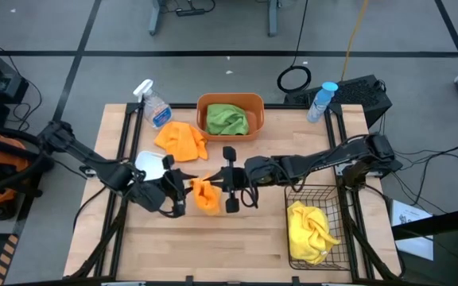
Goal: Sort microfiber towel by color & place in baskets
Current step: Put the bottom orange microfiber cloth into the white bin
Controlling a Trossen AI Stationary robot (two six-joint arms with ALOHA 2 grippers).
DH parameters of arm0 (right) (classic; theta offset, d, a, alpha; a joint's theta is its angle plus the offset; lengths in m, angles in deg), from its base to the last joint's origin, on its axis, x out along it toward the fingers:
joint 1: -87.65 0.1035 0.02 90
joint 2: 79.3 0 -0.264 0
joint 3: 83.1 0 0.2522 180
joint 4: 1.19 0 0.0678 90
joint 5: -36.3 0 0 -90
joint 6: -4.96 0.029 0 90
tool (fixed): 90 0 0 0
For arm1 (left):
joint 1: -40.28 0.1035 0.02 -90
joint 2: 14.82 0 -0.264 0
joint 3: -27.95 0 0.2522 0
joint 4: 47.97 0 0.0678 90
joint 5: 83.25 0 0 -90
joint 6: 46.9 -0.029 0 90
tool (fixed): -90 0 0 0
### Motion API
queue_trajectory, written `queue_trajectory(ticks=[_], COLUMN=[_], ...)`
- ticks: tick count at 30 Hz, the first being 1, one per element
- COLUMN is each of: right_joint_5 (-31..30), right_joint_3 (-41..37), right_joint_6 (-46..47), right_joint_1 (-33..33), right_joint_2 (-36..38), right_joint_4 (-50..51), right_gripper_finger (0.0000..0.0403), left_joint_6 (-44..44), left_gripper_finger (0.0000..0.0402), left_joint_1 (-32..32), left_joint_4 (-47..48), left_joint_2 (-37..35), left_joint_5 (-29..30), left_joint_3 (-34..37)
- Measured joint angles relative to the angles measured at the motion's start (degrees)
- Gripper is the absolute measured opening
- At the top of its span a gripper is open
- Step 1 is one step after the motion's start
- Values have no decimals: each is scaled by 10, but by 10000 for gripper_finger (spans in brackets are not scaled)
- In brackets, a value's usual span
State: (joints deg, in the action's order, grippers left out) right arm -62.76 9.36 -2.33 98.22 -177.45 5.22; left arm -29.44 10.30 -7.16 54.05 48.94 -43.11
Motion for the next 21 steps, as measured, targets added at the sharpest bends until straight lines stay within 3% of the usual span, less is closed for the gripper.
queue_trajectory(ticks=[5,7,13,17,21], right_joint_5=[2,3,5,5,17], right_joint_3=[0,0,0,0,0], right_joint_6=[23,24,22,18,7], right_joint_1=[-5,-3,-4,-4,-4], right_joint_2=[4,4,4,4,4], right_joint_4=[16,17,20,21,20], right_gripper_finger=[0,0,0,0,0], left_joint_6=[2,-4,-86,-103,-103], left_gripper_finger=[192,212,257,258,246], left_joint_1=[5,12,28,42,62], left_joint_4=[-18,-43,-156,-171,-181], left_joint_2=[29,43,89,108,121], left_joint_5=[89,91,28,21,-31], left_joint_3=[0,0,0,0,0])
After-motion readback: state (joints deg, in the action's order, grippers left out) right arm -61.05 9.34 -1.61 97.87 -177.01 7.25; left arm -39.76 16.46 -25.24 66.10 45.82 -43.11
